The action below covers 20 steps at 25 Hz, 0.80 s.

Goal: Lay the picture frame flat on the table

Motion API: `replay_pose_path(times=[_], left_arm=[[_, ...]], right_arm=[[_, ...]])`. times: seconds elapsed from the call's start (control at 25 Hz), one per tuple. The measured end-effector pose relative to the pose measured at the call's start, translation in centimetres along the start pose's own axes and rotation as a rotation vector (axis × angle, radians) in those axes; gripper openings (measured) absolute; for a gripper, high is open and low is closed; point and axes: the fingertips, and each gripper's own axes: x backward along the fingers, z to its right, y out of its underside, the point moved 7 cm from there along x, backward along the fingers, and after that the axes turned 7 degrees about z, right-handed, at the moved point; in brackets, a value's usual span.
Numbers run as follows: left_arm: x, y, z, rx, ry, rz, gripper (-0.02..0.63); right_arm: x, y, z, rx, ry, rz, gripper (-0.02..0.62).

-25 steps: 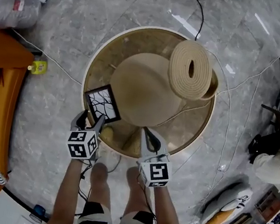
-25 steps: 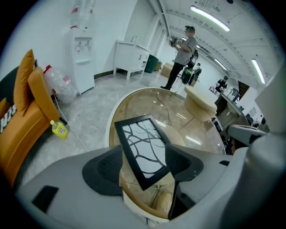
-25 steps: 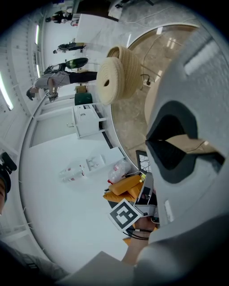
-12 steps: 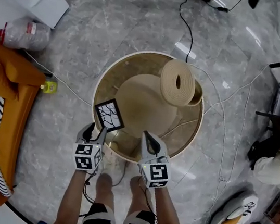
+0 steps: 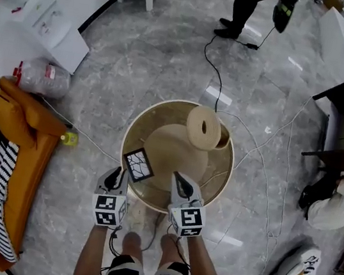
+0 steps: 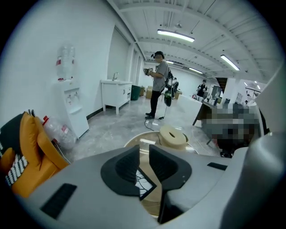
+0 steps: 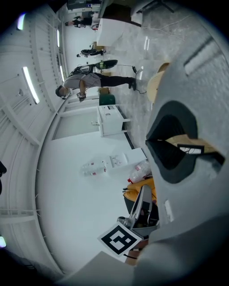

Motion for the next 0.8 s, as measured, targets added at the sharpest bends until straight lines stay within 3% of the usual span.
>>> replay_pose_path(times=[0.44, 0.8], left_arm=[[9.6, -11.6, 3.2, -0.113, 0.027, 0.181, 0.029], [18.1, -15.5, 5.3, -0.143, 0.101, 0.248, 0.026]], right_arm=[[7.7, -12.5, -2.3, 0.015, 0.084, 0.13, 0.0], [16.1, -17.8, -6.2, 0.011, 0.164, 0.22, 0.0]])
